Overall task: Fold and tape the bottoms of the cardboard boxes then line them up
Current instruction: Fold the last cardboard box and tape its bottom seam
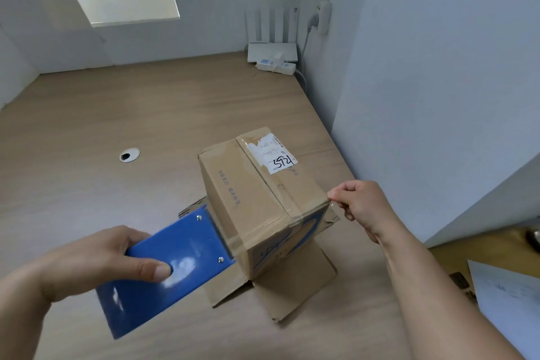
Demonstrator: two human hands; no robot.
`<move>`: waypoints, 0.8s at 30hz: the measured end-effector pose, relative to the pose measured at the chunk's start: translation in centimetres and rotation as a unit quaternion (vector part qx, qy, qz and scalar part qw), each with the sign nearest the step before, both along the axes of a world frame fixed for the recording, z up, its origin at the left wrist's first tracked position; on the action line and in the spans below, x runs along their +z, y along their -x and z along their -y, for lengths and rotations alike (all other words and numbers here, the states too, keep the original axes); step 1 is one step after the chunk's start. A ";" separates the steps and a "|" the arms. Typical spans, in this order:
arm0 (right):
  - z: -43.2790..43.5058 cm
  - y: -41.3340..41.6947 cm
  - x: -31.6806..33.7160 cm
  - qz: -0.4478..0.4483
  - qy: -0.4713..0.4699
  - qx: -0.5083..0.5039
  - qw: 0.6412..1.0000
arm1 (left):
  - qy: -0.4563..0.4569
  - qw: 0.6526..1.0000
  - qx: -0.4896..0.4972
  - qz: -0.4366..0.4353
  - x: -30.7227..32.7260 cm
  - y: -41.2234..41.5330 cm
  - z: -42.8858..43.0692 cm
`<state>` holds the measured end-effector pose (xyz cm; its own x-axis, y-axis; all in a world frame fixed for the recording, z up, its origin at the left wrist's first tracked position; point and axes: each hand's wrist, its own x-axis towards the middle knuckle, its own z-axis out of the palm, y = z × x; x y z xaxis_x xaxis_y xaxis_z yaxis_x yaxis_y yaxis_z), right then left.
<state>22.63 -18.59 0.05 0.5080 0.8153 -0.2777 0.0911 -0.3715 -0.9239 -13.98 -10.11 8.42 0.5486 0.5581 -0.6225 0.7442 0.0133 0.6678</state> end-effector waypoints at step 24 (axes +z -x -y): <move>-0.4 1.2 -1.9 -0.294 -0.008 -0.027 0.955 | -0.011 0.991 0.103 -0.081 -5.0 -1.7 4.3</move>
<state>21.44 -18.23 -1.80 0.3099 0.7990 -0.5153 -0.4640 -0.3459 -0.8155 -12.23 -14.41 3.41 0.3153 0.6627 -0.6793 0.8244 0.1634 0.5419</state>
